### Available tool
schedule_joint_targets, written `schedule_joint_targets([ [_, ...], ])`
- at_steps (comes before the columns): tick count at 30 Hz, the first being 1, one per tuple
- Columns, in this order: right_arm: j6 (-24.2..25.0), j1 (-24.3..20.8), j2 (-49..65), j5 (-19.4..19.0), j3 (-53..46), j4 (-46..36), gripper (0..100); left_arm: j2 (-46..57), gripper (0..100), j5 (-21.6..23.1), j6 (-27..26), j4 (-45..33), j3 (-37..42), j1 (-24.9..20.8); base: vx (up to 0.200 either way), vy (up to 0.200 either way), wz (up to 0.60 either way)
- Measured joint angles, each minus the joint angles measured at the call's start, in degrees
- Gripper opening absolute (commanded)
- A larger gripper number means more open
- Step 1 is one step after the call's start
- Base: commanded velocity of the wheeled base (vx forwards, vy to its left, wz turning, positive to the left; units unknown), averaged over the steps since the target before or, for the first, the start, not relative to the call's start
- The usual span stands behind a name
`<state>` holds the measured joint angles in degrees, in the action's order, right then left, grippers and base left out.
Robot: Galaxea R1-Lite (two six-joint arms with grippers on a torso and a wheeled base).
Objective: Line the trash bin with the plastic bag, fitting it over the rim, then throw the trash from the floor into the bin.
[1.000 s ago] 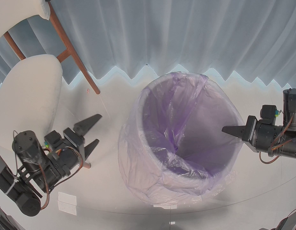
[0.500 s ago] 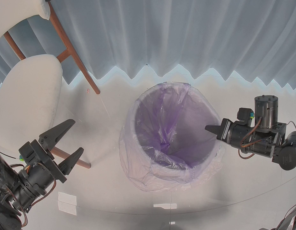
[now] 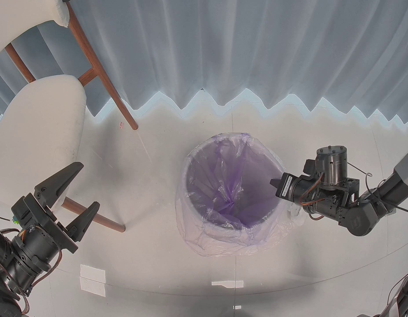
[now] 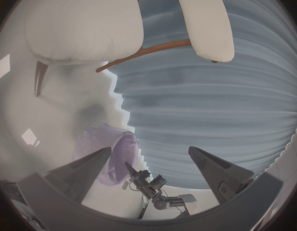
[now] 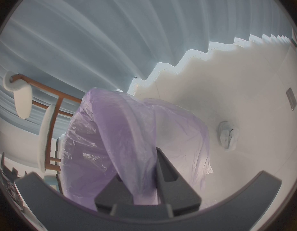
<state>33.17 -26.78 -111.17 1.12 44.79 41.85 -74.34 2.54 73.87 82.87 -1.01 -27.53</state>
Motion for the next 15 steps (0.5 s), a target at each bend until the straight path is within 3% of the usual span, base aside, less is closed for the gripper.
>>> schedule_joint_targets([
  [7,0.0,0.55,-6.39,1.17,2.45,4.89,0,3.75,100,-0.09,-4.46,-7.06,0.02,-0.34,0.0,0.0,0.0],
  [15,0.05,0.74,-12.98,2.68,8.55,6.24,0,6.6,100,0.09,-6.19,-8.7,0.02,-0.65,0.0,0.0,0.0],
])
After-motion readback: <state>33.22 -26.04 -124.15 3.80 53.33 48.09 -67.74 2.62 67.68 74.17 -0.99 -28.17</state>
